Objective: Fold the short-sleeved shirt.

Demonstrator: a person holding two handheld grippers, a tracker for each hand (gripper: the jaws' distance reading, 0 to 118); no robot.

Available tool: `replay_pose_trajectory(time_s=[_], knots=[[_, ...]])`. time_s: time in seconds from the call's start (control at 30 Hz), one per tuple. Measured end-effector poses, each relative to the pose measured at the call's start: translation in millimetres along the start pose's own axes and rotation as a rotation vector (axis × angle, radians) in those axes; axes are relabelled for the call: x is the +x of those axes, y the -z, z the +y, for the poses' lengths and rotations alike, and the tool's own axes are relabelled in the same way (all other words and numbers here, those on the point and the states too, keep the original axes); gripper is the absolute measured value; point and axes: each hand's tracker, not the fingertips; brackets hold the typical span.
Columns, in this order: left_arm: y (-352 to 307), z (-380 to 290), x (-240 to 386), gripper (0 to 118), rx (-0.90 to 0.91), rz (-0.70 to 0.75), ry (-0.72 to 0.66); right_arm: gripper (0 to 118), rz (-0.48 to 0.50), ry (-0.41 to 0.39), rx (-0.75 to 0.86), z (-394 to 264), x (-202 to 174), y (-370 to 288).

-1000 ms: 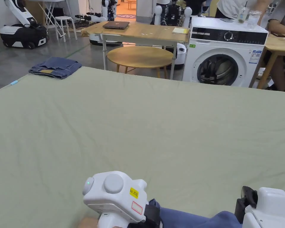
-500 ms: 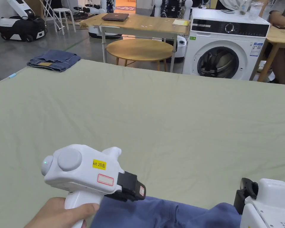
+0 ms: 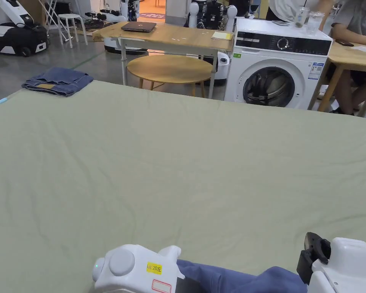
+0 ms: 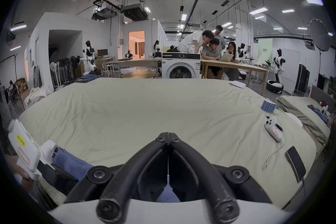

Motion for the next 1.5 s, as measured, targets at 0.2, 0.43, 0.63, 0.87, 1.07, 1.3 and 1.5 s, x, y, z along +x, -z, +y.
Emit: replay_pose_trajectory(time_s=[0.2, 0.43, 0.63, 0.87, 1.07, 1.3, 1.5], knots=[[0.4, 0.3, -8.3, 5, 0.042, -0.048, -0.001, 0, -0.006, 0.020, 0.002, 0.8, 4.1, -1.9], [-55.9, 1.7, 0.6, 5, 0.032, -0.020, 0.051, 0, -0.006, 0.017, 0.007, 3.7, 4.7, -5.4], [-144.9, 4.4, -32.3, 42, 0.201, 0.030, 0.018, 0, -0.006, 0.006, 0.045, 10.8, 1.3, -7.8], [-172.1, -2.8, -78.4, 51, 0.273, 0.039, -0.044, 0, 0.015, 0.011, 0.041, 13.2, -5.9, -2.2], [-131.2, -13.7, -111.6, 56, 0.156, -0.153, -0.080, 0, 0.021, 0.000, 0.028, 12.5, -10.8, -1.6], [-111.9, -5.7, -125.7, 47, 0.192, -0.276, -0.104, 0, 0.016, -0.007, 0.015, 10.1, -11.8, -3.0], [-111.2, -5.5, -113.3, 5, 0.202, -0.112, -0.125, 0, 0.014, 0.001, -0.001, 7.8, -11.6, -3.4]])
